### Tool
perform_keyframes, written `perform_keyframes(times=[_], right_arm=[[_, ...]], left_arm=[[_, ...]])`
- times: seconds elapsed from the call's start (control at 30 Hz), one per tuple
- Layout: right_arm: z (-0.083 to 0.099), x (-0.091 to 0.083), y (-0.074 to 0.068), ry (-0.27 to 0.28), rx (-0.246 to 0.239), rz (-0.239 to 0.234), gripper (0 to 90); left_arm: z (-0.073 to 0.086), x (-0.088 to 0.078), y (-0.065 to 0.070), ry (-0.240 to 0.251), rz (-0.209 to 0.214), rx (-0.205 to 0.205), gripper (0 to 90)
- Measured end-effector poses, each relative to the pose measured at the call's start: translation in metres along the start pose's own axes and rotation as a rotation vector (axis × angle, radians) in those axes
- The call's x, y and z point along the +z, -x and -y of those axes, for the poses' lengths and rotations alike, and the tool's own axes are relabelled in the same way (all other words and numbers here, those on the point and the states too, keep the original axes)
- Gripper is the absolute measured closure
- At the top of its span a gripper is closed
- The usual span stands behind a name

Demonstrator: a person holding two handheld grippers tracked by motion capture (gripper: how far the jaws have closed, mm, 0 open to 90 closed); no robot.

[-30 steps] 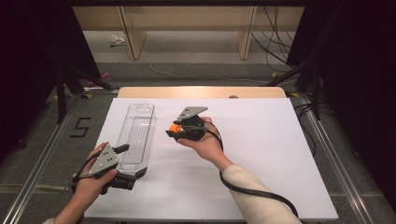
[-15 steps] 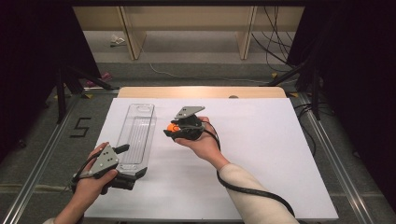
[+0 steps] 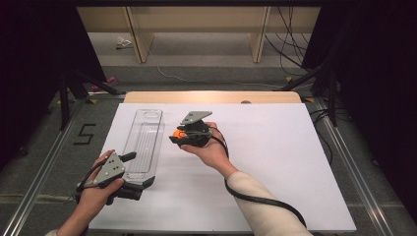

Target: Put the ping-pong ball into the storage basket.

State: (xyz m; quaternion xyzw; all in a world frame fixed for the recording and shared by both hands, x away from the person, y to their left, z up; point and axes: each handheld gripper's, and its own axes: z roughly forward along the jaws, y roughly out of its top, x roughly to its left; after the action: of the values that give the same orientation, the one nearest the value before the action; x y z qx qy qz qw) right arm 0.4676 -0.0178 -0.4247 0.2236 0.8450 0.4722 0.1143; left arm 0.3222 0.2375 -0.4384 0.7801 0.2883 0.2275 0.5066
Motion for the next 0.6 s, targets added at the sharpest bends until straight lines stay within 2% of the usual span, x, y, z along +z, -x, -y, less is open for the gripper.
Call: perform_keyframes(times=[0.6], right_arm=[[-0.004,0.012,-0.001,-0.004,0.004,-0.003,51.5]], left_arm=[[0.000,0.000,0.000,0.000,0.001,0.000,0.0]])
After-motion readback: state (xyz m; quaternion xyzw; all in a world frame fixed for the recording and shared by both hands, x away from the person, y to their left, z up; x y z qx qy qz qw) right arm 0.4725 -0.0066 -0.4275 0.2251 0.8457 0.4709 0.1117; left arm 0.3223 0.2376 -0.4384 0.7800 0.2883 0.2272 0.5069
